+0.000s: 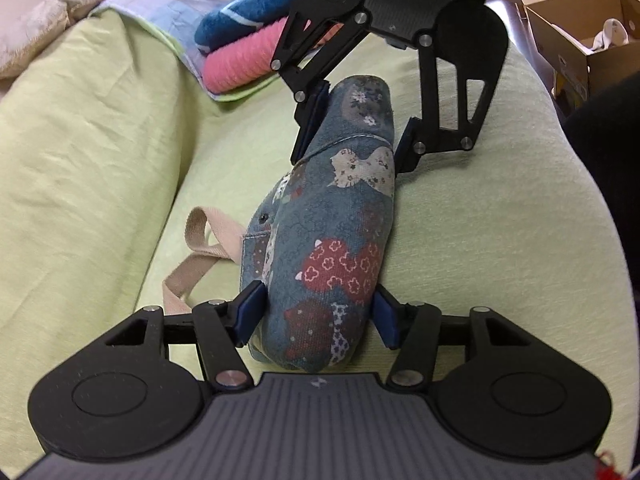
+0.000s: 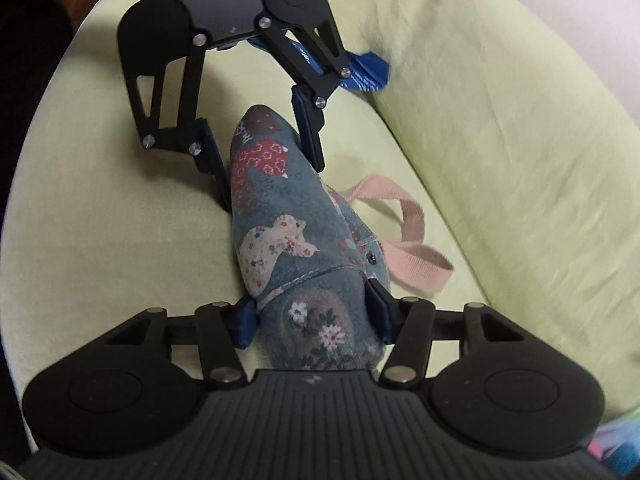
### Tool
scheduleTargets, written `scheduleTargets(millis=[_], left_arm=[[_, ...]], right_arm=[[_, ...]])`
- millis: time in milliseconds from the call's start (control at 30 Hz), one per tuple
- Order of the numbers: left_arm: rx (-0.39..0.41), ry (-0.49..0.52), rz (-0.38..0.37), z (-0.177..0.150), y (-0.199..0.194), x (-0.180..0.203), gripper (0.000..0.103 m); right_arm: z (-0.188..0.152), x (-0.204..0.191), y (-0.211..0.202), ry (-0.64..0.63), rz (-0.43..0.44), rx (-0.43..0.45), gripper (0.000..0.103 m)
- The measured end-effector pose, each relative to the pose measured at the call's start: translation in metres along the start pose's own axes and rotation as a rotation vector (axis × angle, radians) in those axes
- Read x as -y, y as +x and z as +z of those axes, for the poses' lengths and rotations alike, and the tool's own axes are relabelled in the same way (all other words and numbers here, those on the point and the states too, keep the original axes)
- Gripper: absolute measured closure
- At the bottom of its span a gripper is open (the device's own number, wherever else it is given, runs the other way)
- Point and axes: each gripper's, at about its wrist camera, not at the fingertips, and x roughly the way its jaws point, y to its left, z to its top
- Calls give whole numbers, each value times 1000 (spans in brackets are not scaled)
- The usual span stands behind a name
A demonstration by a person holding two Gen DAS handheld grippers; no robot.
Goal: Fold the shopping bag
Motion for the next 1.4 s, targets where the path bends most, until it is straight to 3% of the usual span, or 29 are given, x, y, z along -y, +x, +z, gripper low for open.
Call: scheduleTargets(millis=[200,367,733,1400], left_arm=[[-24,-17,-68,4,-20,9,44],[-27,-22,-106,6,-44,32,44],[-29,-42,-95,6,-48,40,44],[-22,-72,-97,10,-38,31,44]], right_arm=[[4,-7,-23,110,83,-9,51],[2,-29,-46,101,125,-3,51],[9,-28,-49,61,154,-24,51],[8,-14,-35,102,192,-20,50]])
